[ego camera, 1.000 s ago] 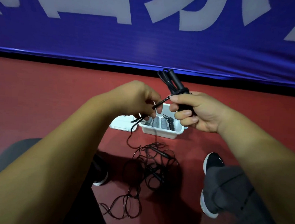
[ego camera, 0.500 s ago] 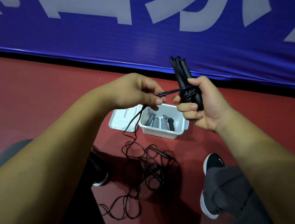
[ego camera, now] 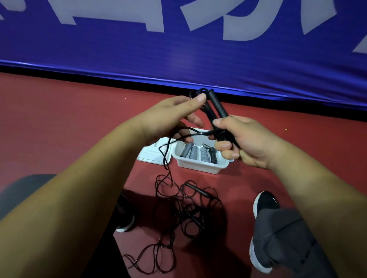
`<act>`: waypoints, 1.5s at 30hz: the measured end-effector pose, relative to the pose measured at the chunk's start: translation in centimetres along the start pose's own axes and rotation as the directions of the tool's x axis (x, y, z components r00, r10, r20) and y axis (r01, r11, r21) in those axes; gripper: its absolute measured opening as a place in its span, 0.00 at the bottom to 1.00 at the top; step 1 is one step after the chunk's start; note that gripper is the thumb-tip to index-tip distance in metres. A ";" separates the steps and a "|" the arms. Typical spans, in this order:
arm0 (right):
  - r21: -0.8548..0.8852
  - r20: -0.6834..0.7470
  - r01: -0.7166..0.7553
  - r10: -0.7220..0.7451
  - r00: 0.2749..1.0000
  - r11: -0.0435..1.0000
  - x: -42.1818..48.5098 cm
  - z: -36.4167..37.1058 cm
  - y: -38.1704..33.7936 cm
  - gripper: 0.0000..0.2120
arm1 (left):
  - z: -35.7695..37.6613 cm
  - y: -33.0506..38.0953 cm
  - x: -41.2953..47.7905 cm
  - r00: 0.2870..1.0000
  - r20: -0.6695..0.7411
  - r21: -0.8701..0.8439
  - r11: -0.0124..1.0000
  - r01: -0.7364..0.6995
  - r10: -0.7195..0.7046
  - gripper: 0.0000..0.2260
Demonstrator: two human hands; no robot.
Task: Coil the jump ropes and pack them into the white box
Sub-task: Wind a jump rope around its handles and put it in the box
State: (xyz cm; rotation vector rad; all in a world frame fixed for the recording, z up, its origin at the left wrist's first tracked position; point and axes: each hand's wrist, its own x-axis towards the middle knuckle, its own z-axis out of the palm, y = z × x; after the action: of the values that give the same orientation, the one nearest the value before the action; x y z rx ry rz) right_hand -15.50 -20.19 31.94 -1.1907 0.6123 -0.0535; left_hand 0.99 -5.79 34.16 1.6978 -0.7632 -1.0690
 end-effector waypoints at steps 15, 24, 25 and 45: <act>-0.182 0.055 -0.080 0.091 0.994 0.980 -0.2 0.0 0.7 0.07 | 0.8 -0.5 1.7 0.973 -0.019 0.206 0.953 -0.220 0.229 0.07; -0.100 0.130 -0.286 0.298 0.946 0.953 -1.3 -0.5 -0.5 0.10 | 1.5 -0.8 1.2 0.971 -0.066 0.237 0.949 -0.209 0.230 0.09; -0.108 0.134 -0.307 0.320 0.938 0.945 -1.3 -0.6 -0.5 0.10 | 1.6 -0.8 1.2 0.970 -0.066 0.238 0.948 -0.210 0.232 0.09; -0.021 0.069 -0.096 0.097 0.993 0.995 -0.2 -0.4 0.2 0.13 | 0.7 -1.1 2.3 0.993 -0.028 -0.159 0.980 -0.118 0.115 0.31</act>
State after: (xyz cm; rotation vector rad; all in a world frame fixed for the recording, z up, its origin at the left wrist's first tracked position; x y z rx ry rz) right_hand -15.87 -20.38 31.77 -1.1738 0.6092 0.0748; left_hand 1.31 -7.67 32.33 1.5071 -0.7353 -1.0044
